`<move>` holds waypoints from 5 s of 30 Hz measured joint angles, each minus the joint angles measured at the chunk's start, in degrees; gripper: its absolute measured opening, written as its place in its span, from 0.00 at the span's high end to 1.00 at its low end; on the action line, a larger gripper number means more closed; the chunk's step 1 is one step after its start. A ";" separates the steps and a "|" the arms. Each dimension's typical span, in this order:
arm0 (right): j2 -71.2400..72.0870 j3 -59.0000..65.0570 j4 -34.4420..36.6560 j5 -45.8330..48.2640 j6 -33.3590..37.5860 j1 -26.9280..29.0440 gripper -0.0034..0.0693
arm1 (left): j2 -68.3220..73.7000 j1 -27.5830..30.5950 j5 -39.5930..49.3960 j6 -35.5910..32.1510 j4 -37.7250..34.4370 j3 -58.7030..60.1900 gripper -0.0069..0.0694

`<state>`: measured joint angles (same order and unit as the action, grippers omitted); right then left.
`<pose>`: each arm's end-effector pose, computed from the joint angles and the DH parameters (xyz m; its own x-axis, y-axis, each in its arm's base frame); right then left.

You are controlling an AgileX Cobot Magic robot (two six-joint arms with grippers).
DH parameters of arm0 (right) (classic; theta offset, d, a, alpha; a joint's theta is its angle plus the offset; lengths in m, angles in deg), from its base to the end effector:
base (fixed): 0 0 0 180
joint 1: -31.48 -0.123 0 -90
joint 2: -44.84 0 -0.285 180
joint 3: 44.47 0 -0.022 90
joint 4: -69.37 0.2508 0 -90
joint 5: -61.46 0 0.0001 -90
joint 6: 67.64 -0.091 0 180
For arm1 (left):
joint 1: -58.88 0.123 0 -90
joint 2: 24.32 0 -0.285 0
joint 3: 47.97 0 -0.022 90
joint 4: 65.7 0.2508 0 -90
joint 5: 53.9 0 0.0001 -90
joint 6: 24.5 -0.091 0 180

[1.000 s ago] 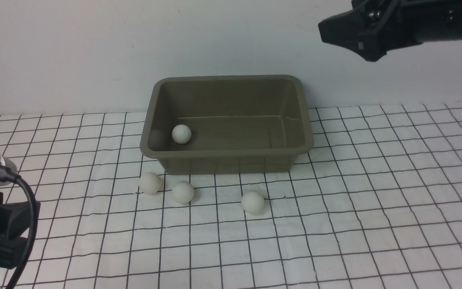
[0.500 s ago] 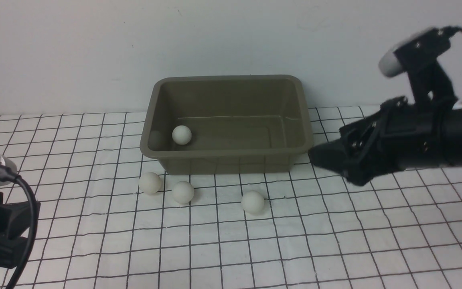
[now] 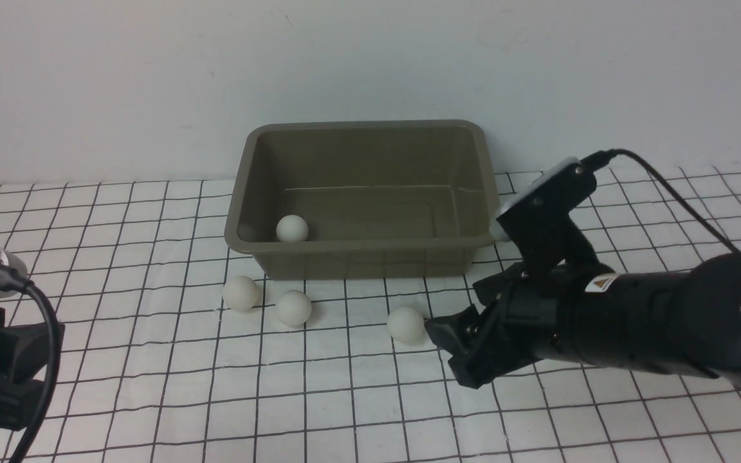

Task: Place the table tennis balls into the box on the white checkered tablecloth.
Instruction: 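Reach for and grasp a ping pong ball on the table, then release the ping pong ball into the bin and lift the gripper away, then reach for and grasp a ping pong ball on the table beside the basket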

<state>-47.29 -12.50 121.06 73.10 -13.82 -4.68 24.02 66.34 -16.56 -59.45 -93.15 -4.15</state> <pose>0.2320 0.1875 0.2260 -0.5010 -0.4240 -0.7545 -0.7030 0.7078 0.0690 0.1346 -0.0081 0.2967 -0.5511 0.1376 -0.8230 0.2236 0.9746 0.0132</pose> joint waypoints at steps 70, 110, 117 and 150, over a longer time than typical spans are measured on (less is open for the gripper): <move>-19.53 -17.72 6.54 4.77 2.77 -0.04 0.53 | 0.00 0.00 0.00 0.00 0.00 0.00 0.45; -9.39 -37.65 -8.55 8.97 3.73 14.72 0.31 | 0.00 0.00 0.00 -0.88 -3.09 0.00 0.45; 1.87 -37.65 -19.38 14.97 -8.71 20.39 0.32 | 0.00 0.00 0.00 -0.88 -3.21 0.00 0.45; 39.43 -5.46 -56.39 33.19 -41.88 25.06 0.32 | 17.55 -0.11 -3.07 -31.14 -32.88 0.00 0.45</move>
<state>-7.86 -17.96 64.68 106.29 -55.70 20.38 41.57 66.23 -19.63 -90.59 -126.04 -4.15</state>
